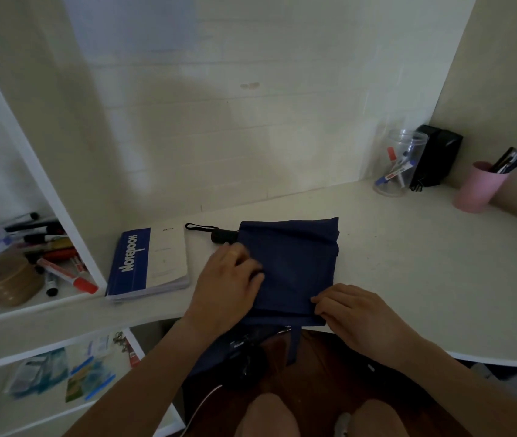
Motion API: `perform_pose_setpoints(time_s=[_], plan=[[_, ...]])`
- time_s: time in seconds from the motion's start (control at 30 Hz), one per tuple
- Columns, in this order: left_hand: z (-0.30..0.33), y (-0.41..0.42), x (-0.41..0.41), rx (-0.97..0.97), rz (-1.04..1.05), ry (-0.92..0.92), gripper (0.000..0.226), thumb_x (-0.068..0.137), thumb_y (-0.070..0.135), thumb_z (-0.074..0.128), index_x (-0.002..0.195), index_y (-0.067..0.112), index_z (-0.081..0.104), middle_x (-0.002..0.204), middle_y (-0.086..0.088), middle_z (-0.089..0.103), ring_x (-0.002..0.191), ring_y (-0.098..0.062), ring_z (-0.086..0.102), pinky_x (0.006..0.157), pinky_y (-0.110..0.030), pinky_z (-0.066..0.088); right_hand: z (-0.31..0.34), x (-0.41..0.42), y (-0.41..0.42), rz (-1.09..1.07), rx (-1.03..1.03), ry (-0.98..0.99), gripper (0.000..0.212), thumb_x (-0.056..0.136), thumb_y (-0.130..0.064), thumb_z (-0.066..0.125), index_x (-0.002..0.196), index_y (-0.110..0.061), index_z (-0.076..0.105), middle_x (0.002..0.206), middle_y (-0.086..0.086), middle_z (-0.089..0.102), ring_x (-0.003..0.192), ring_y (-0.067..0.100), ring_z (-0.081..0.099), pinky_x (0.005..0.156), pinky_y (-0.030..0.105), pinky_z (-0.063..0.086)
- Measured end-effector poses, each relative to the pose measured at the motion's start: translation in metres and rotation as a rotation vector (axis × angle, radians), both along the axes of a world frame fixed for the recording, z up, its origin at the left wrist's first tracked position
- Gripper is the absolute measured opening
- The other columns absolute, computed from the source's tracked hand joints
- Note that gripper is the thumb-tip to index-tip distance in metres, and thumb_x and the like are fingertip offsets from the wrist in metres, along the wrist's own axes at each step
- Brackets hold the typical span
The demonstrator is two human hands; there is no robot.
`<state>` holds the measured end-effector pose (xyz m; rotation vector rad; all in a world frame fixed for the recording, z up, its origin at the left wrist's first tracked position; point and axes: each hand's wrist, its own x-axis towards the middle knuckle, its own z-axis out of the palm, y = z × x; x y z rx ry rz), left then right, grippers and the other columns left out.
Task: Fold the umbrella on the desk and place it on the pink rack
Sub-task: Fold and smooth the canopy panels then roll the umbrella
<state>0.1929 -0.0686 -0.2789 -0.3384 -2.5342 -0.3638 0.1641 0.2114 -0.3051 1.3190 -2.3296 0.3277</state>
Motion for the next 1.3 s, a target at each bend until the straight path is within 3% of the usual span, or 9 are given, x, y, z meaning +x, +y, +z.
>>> perform_pose_setpoints(time_s=[0.1,0.27,0.33,0.47,0.6,0.73,0.83,1.03,1.3], plan=[[0.001,0.015,-0.012,-0.162,-0.148,-0.167,0.05,0.105,0.045,0.033,0.15,0.028,0.045,0.163,-0.004,0.034,0.152,-0.022,0.027,0.125,-0.038,0.023,0.01,0.002,-0.001,-0.024,0.053,-0.112,0.014,0.097,-0.021,0.055,0.091,-0.02,0.068,0.096,-0.006,0.071,0.087,0.013,0.065,0.074,0.031,0.055],[-0.027,0.011,-0.012,-0.32,-0.144,-0.404,0.059,0.101,0.057,0.002,0.158,0.044,0.002,0.17,0.007,-0.008,0.156,-0.013,-0.008,0.127,-0.04,0.013,0.05,-0.001,-0.018,-0.124,-0.004,-0.247,0.027,0.096,-0.046,0.045,0.097,-0.031,0.067,0.095,-0.018,0.069,0.09,0.004,0.062,0.08,0.026,0.052],[-0.029,0.012,-0.011,-0.323,-0.142,-0.399,0.058,0.101,0.057,0.001,0.158,0.045,0.001,0.169,0.008,-0.009,0.156,-0.013,-0.008,0.127,-0.04,0.011,0.05,-0.014,-0.032,-0.159,-0.067,-0.156,0.039,0.101,-0.044,0.037,0.123,-0.027,0.064,0.126,-0.012,0.066,0.118,0.009,0.058,0.099,0.027,0.046],[-0.033,0.007,-0.008,-0.319,-0.142,-0.373,0.056,0.103,0.059,0.004,0.157,0.046,-0.002,0.169,0.008,-0.009,0.156,-0.013,-0.009,0.127,-0.041,0.01,0.01,-0.027,-0.039,-0.273,0.278,-0.242,0.063,0.104,-0.052,0.014,0.159,-0.023,0.003,0.166,-0.006,-0.007,0.154,0.011,-0.007,0.124,0.032,-0.001],[-0.037,-0.008,0.0,-0.3,-0.125,-0.39,0.062,0.099,0.071,0.01,0.154,0.052,-0.01,0.169,0.008,-0.014,0.155,-0.012,-0.014,0.127,-0.039,0.004,-0.004,-0.023,-0.017,-0.269,0.343,-0.373,0.067,0.101,-0.062,0.011,0.156,-0.033,-0.014,0.163,-0.014,-0.023,0.148,-0.001,-0.024,0.123,0.028,-0.011],[-0.038,-0.012,0.002,-0.297,-0.119,-0.379,0.063,0.098,0.074,0.011,0.152,0.055,-0.013,0.169,0.007,-0.014,0.155,-0.013,-0.014,0.128,-0.04,0.004,0.022,-0.015,-0.008,-0.254,0.237,-0.582,0.07,0.095,-0.069,0.035,0.156,-0.04,0.02,0.166,-0.016,0.006,0.152,0.001,0.005,0.124,0.026,0.009],[-0.039,-0.01,0.002,-0.301,-0.115,-0.378,0.063,0.097,0.075,0.008,0.152,0.055,-0.013,0.169,0.008,-0.015,0.155,-0.013,-0.015,0.127,-0.04,0.004,0.058,-0.031,-0.013,-0.448,-0.442,-0.621,0.045,0.083,-0.066,0.058,0.108,-0.031,0.072,0.116,-0.012,0.07,0.105,0.008,0.064,0.095,0.032,0.049],[-0.036,-0.01,0.003,-0.284,-0.107,-0.382,0.063,0.097,0.074,0.009,0.153,0.055,-0.01,0.168,0.009,-0.015,0.155,-0.012,-0.015,0.127,-0.04,0.003,0.102,-0.098,-0.033,-0.784,-0.765,-1.34,0.05,0.078,-0.055,0.075,0.096,-0.009,0.068,0.09,0.005,0.065,0.074,0.019,0.052,0.066,0.032,0.04],[-0.034,-0.008,-0.001,-0.263,-0.113,-0.39,0.063,0.096,0.075,0.01,0.153,0.055,-0.009,0.168,0.01,-0.016,0.155,-0.011,-0.015,0.127,-0.039,0.001,0.121,-0.107,-0.05,-0.355,-1.138,-1.193,0.027,0.084,-0.008,0.077,0.108,0.003,0.072,0.104,0.014,0.074,0.092,0.022,0.069,0.079,0.03,0.059]])
